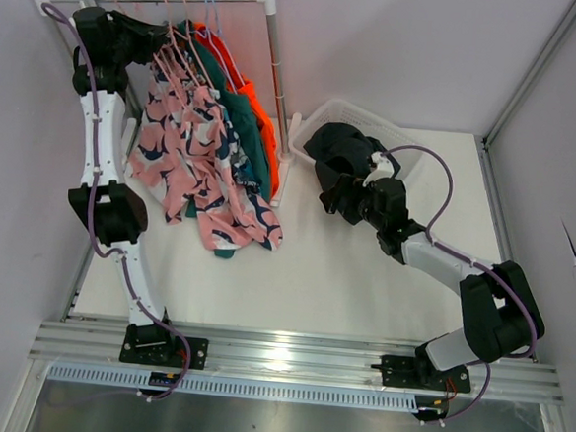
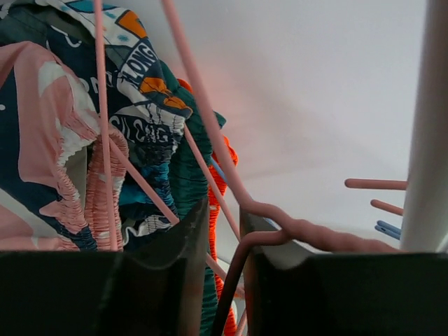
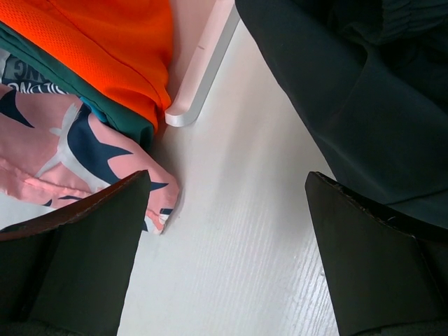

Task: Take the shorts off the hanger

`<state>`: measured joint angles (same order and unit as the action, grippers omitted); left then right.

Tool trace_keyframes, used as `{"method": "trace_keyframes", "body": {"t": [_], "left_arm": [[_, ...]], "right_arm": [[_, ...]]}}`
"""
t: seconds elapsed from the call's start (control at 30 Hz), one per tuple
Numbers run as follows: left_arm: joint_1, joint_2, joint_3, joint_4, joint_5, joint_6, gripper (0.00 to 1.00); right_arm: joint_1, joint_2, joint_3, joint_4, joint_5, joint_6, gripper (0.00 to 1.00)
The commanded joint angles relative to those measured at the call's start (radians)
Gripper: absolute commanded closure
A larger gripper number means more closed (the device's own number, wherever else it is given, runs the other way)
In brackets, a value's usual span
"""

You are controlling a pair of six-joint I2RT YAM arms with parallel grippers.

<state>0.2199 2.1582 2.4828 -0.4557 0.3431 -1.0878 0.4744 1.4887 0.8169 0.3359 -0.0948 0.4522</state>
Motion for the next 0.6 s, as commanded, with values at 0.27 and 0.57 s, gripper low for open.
{"method": "trace_keyframes", "body": {"t": [0.27,0.57], "left_arm": [[-0.001,-0.072,-0.034,-0.027,0.056,0.067,0.32],[0.019,-0.238,-0.228,-0.064,0.007,0.106,0.18]], "right_arm": [[0.018,0.007,-0.010,0.064,0.007,0.008,0.01],[0.018,-0.041,-0.030,0.051,0.001,0.008,0.01]]}}
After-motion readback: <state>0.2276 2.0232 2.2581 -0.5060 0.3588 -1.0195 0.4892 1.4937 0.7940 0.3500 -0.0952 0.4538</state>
